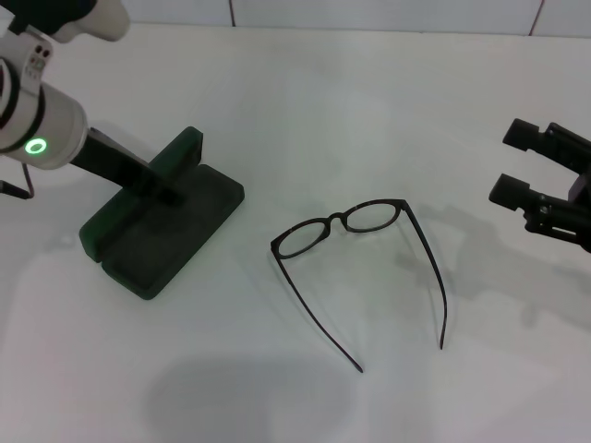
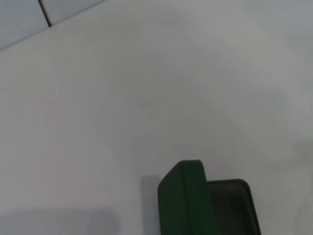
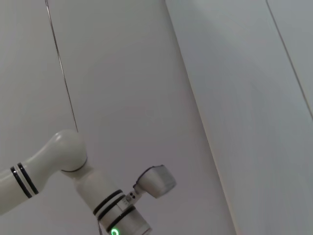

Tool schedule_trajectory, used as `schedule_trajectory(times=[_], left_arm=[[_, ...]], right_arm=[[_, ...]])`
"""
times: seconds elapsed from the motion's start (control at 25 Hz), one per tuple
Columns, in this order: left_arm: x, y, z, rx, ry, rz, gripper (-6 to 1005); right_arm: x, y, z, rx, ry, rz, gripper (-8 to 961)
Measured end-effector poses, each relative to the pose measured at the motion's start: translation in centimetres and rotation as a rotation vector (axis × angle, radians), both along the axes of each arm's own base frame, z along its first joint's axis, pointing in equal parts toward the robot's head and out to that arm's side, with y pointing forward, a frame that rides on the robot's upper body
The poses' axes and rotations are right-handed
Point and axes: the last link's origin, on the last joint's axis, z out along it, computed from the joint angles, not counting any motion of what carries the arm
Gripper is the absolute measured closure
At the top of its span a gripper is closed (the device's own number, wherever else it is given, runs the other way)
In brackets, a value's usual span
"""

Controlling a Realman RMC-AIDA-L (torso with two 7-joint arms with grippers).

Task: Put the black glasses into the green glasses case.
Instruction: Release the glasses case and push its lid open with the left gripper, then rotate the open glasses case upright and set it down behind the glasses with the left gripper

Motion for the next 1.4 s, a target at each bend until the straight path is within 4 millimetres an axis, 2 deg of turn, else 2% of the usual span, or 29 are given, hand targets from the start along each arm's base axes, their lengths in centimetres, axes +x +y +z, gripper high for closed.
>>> schedule_trajectory(times=[0.28, 0.52, 0.64, 0.8, 0.96, 1.12, 1.24, 1.4], left_arm=[[-0.2, 0.2, -0.3, -0.012, -0.01, 0.014, 432], [0.0, 0.1, -0.5, -0.023, -0.009, 0.009, 678], [0.4, 0.2, -0.3, -0.016, -0.009, -0.008, 705], [2.1, 0.8, 0.7, 0.034, -0.006, -0.099, 742], [5.2, 1.8, 1.1, 0.085, -0.002, -0.29, 778], [8.5, 2.4, -0.7, 0.028, 0.036, -0.559, 785], [9.9, 2.3, -2.9, -0.05, 0.077, -0.717, 788], [11.4, 2.9, -6.0, -0.159, 0.112, -0.841, 789]], right_arm=[[0.1, -0.1, 0.0, -0.001, 0.001, -0.002, 98], [0.1, -0.1, 0.0, -0.002, 0.004, -0.004, 98], [0.1, -0.3, 0.0, -0.004, 0.014, -0.001, 98], [0.1, -0.6, 0.4, 0.001, 0.031, 0.017, 98], [-0.5, -1.8, 1.1, -0.02, 0.069, 0.107, 98], [-1.1, -3.2, 1.3, -0.086, 0.096, 0.21, 98], [-1.6, -4.2, 1.3, -0.15, 0.107, 0.285, 98], [-1.4, -4.8, 1.0, -0.18, 0.105, 0.29, 98]])
